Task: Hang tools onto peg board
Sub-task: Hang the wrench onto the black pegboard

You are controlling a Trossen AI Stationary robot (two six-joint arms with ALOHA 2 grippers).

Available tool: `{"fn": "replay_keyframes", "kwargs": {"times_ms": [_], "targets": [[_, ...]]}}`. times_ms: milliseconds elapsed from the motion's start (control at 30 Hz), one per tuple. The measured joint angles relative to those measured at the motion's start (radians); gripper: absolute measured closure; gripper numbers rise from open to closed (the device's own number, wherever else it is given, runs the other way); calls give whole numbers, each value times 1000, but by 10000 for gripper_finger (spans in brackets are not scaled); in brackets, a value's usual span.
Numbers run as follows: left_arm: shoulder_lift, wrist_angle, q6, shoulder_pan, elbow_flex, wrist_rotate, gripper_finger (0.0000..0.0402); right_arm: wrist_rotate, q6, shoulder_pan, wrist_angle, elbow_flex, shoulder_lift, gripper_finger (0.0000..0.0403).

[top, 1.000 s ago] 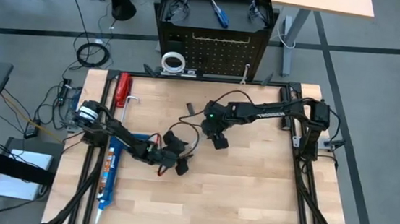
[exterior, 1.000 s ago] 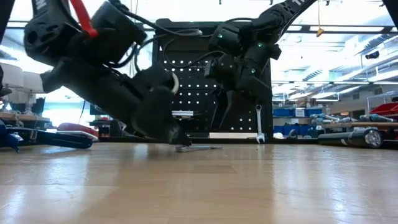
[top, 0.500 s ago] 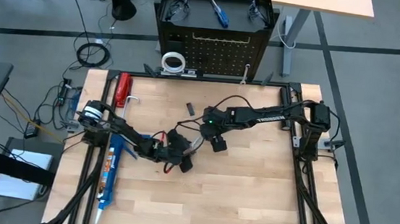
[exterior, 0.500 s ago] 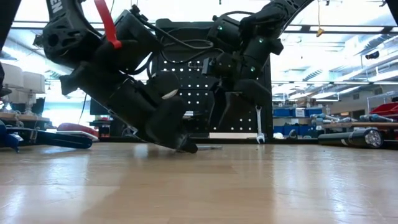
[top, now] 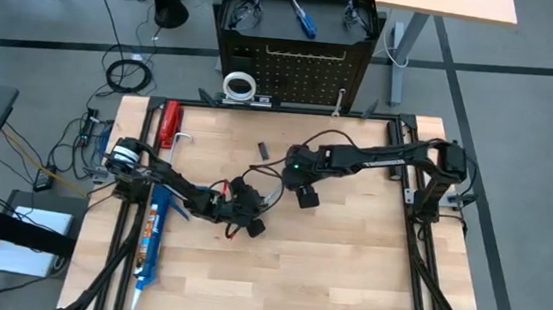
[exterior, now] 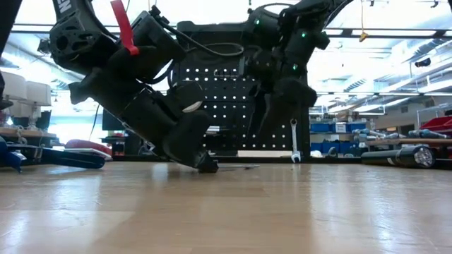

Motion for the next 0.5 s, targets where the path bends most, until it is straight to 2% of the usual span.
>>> {"fn": "replay_keyframes", "kwargs": {"times_ms": [367, 500], "targets": [[-158, -70, 152, 0, -11, -15, 326, 4, 24, 10, -42, 0, -121, 148], [-190, -77, 193, 0, -10, -35, 326, 66, 39, 52, -38, 0, -112, 148]]}}
